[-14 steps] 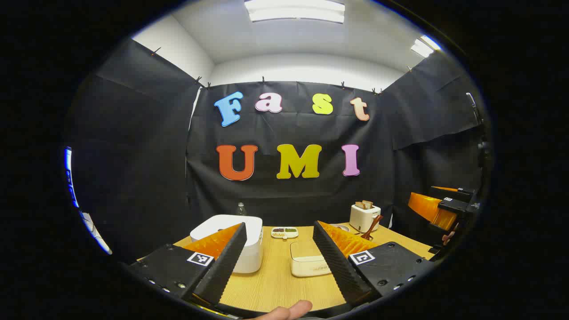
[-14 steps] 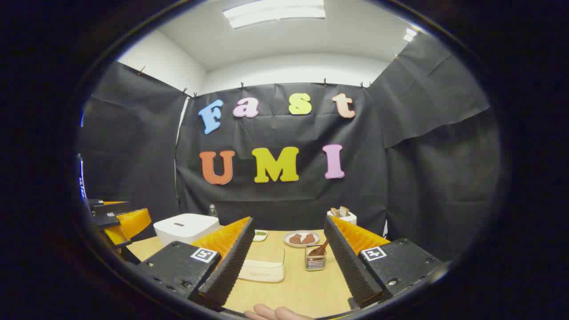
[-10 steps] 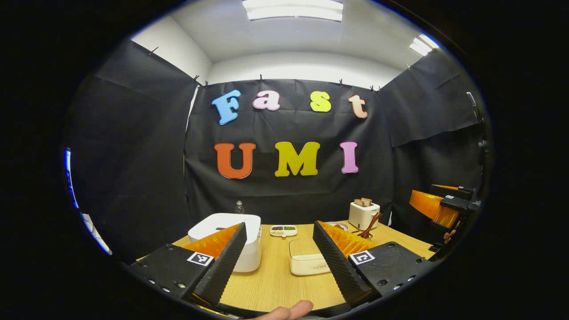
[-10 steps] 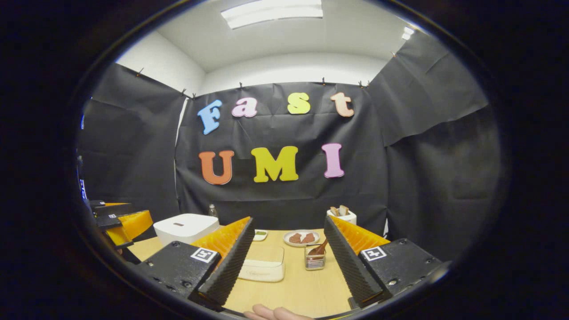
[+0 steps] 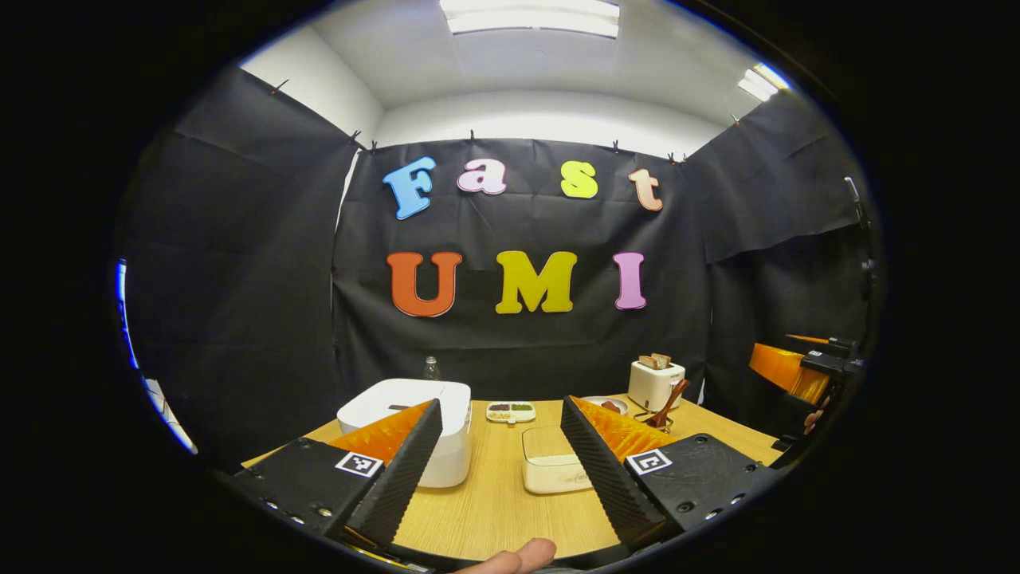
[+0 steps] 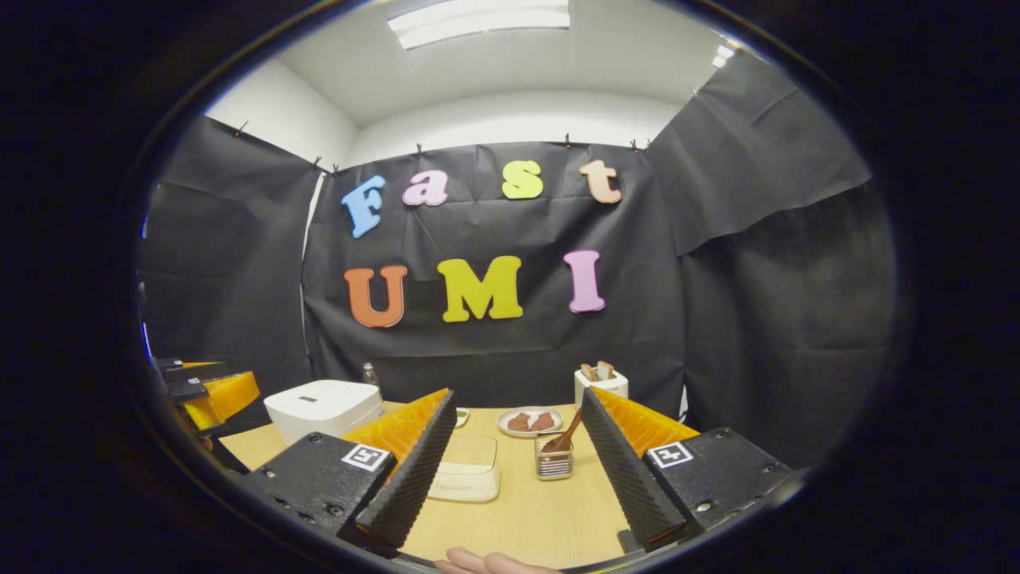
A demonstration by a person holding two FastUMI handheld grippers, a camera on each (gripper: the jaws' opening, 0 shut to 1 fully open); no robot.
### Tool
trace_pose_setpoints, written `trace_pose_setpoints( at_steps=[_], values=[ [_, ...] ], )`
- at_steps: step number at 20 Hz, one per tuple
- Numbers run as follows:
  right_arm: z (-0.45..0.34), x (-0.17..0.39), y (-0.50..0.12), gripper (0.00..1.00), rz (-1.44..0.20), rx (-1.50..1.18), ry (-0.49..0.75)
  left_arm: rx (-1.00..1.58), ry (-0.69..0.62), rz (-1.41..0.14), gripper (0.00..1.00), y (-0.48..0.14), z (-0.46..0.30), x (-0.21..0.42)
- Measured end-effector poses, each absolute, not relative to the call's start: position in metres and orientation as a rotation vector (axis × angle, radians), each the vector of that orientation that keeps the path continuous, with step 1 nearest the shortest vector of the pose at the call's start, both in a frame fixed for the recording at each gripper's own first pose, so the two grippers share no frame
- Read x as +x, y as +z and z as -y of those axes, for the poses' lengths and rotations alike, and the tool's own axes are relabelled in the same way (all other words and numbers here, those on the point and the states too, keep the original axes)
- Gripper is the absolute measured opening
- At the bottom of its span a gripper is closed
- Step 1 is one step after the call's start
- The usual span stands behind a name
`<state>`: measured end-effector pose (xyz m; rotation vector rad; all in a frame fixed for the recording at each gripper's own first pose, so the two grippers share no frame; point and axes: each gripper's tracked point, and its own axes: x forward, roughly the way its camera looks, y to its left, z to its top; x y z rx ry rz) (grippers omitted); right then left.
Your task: Close the left gripper, press the button to open the rice cooker; take a wooden spoon from the chopstick holder with the right hand, scoop a spoonful of rice and pour it into the rice cooker, then put the wooden spoon back into the chopstick holder.
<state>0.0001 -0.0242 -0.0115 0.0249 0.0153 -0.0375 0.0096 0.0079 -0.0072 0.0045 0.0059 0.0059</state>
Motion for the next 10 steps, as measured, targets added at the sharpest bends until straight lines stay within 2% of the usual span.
trace_pose_setpoints(
  at_steps=[1, 2, 4, 5, 7, 10],
  values=[
    [0.026, 0.0, -0.01, 0.95, -0.01, 0.026, -0.036, -0.001, -0.001, 0.004, 0.95, -0.005, -0.011, 0.013],
    [0.027, 0.0, -0.011, 1.0, -0.004, 0.028, -0.033, -0.014, -0.024, 0.016, 0.95, -0.004, -0.009, 0.017],
    [0.028, -0.001, -0.011, 1.0, 0.002, 0.035, -0.024, -0.036, -0.06, 0.004, 0.95, -0.008, -0.01, 0.028],
    [0.029, -0.001, -0.011, 0.96, 0.001, 0.039, -0.025, -0.034, -0.066, -0.002, 0.95, -0.008, -0.015, 0.032],
    [0.029, -0.005, -0.012, 1.0, 0.003, 0.03, -0.013, -0.022, -0.043, -0.015, 0.95, -0.01, -0.037, 0.045],
    [0.034, -0.009, -0.01, 1.0, 0.023, 0.04, -0.006, -0.084, -0.043, -0.05, 0.95, -0.018, -0.062, 0.071]
  ],
)
